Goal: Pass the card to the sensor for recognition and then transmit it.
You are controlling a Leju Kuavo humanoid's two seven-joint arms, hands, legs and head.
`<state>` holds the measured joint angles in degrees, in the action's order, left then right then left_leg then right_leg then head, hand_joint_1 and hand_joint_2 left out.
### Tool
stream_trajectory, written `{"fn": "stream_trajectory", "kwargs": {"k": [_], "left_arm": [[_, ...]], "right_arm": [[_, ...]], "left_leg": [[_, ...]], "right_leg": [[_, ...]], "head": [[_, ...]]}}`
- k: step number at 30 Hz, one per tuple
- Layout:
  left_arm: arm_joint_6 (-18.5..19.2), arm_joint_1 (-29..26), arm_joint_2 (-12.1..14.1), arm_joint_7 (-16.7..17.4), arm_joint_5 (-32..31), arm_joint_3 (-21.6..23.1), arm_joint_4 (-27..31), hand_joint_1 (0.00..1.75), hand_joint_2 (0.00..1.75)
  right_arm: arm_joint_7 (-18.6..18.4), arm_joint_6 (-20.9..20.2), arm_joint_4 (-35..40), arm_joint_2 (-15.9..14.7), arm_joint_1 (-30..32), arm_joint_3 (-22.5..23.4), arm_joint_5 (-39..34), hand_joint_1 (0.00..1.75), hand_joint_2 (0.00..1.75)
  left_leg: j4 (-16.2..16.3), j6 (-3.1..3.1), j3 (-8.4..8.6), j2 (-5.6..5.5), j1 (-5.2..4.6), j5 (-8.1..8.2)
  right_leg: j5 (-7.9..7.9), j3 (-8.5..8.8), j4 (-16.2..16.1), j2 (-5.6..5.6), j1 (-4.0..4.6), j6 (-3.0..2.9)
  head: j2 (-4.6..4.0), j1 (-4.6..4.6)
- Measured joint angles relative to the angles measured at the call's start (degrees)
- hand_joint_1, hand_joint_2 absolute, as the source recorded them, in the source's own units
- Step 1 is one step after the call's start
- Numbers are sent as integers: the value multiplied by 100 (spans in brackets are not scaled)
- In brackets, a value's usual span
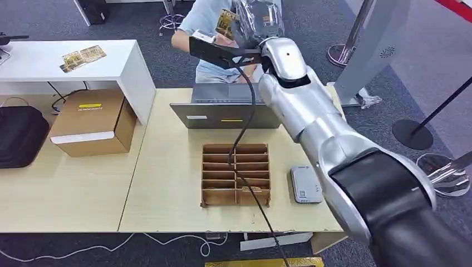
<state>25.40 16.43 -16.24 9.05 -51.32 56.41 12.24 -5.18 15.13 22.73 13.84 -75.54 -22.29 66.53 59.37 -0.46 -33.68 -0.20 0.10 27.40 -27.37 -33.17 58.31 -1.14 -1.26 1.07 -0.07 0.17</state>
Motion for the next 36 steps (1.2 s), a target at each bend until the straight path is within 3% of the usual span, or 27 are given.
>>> {"fn": "stream_trajectory", "kwargs": {"k": [6,12,16,27,31,36], "left_arm": [[-24,-11,0,7,184,-157,0,0,0],[-50,-34,4,0,258,-295,0,0,0],[-48,-41,22,-89,254,-339,0,0,0],[-48,-50,26,-118,245,-389,0,0,0],[-103,-72,37,-210,96,-389,0,0,0],[-276,-130,85,-415,-197,-380,0,0,0]], "right_arm": [[647,81,79,-103,102,523,-1061,175,175],[1386,-939,201,-367,228,1320,-2571,175,175],[1857,-1918,386,-631,366,1811,-3561,175,175],[1938,-2101,601,-885,557,2205,-3755,175,175],[2026,-2889,876,-1071,778,2273,-4575,175,175],[2140,-3563,1458,-1682,1470,2273,-5695,175,175]], "left_leg": [[1,0,0,-1,0,0],[3,0,0,-4,0,0],[3,1,-1,-8,-1,0],[2,0,1,-4,-1,0],[3,0,5,-7,0,1],[5,2,4,-57,2,0]], "right_leg": [[0,0,-1,-1,-1,0],[1,2,-2,-4,-2,1],[1,2,-3,-6,-2,1],[1,1,0,-1,0,0],[0,2,-2,-4,-1,0],[-1,26,-16,-56,-3,3]], "head": [[0,0],[0,0],[0,0],[0,-2],[0,-2],[0,0]]}}
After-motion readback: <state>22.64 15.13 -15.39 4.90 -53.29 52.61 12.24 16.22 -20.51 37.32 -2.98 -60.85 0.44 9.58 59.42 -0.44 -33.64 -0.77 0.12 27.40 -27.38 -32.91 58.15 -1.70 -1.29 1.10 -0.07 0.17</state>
